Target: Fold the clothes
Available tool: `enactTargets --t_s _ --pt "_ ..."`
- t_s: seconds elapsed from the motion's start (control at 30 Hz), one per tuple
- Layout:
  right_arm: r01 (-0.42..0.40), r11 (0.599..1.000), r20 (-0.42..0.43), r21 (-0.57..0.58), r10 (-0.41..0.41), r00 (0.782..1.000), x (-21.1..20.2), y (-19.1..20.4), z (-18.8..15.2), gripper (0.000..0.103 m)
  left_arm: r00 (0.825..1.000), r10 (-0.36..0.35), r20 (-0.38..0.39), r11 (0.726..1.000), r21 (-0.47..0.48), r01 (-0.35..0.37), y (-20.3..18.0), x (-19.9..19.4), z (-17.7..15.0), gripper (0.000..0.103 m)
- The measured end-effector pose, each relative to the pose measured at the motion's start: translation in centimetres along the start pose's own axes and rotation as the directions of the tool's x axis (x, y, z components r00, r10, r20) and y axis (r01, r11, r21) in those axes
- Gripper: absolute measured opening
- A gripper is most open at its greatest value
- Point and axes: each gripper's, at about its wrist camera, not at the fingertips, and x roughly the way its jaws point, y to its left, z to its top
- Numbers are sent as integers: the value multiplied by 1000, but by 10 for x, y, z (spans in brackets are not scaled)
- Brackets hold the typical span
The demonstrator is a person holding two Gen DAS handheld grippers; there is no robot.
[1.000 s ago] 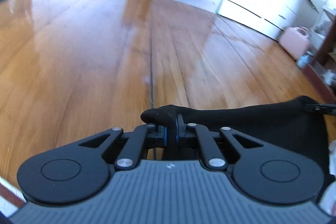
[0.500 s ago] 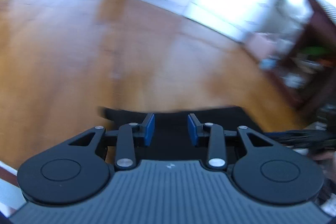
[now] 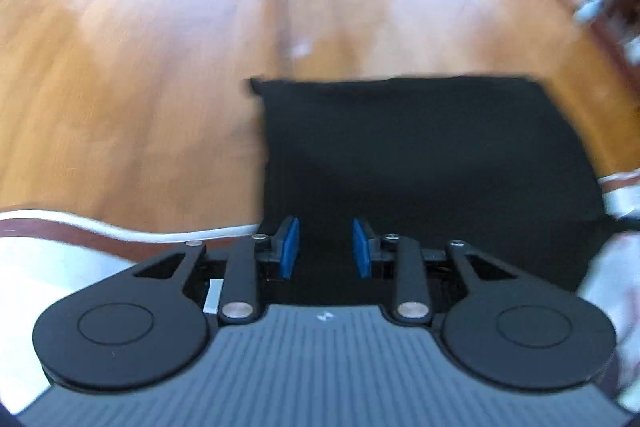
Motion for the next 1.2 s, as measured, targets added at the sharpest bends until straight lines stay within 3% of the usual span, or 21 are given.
enactTargets --t_s 0.07,0.17,0.2,0.27,0.43,0.57,0.67,0.7,0.73,0.77,0.87,1.0,1.1,1.2 --pt "-114 977 -8 181 117 993 0 -18 -3 71 994 -109 0 993 35 109 -23 -4 -1 31" --pt "-233 849 -19 475 275 961 18 -35 -19 73 973 -223 -60 970 81 227 -65 2 -4 31" --pt "-259 798 -13 544 317 948 23 -34 -27 73 971 -223 -91 969 93 231 -81 8 -7 31" --pt "-294 750 3 592 363 932 30 -29 -34 73 966 -211 -146 967 114 229 -108 22 -13 31" --pt "-250 832 2 495 286 958 43 -3 -29 73 965 -158 -209 983 65 174 -119 50 -34 31" --pt "-266 846 78 463 260 962 53 0 -23 73 961 -182 -210 982 13 189 -112 60 -41 31" --pt "-306 818 164 486 259 952 59 -15 -20 68 942 -271 -196 962 -89 259 -88 65 -34 31" --pt "-293 830 174 475 238 956 60 -17 -18 61 935 -300 -188 952 -122 281 -80 65 -32 31" --pt "-250 862 168 440 195 966 63 -14 -16 36 931 -316 -182 946 -137 294 -74 66 -30 31" --pt "-210 893 159 399 158 975 65 -9 -14 25 930 -323 -176 943 -148 299 -69 65 -28 31" --pt "-128 964 160 233 91 983 60 16 -2 18 925 -342 -167 933 -173 314 -57 64 -26 31" --pt "-121 993 228 1 118 967 34 71 21 18 910 -364 -198 924 -195 328 -40 64 -29 31" --pt "-115 975 230 -190 158 960 26 129 42 17 907 -392 -156 904 -248 349 -23 57 -23 31" --pt "-152 914 200 -375 240 950 26 191 51 17 905 -422 -54 858 -347 380 22 28 -22 31"
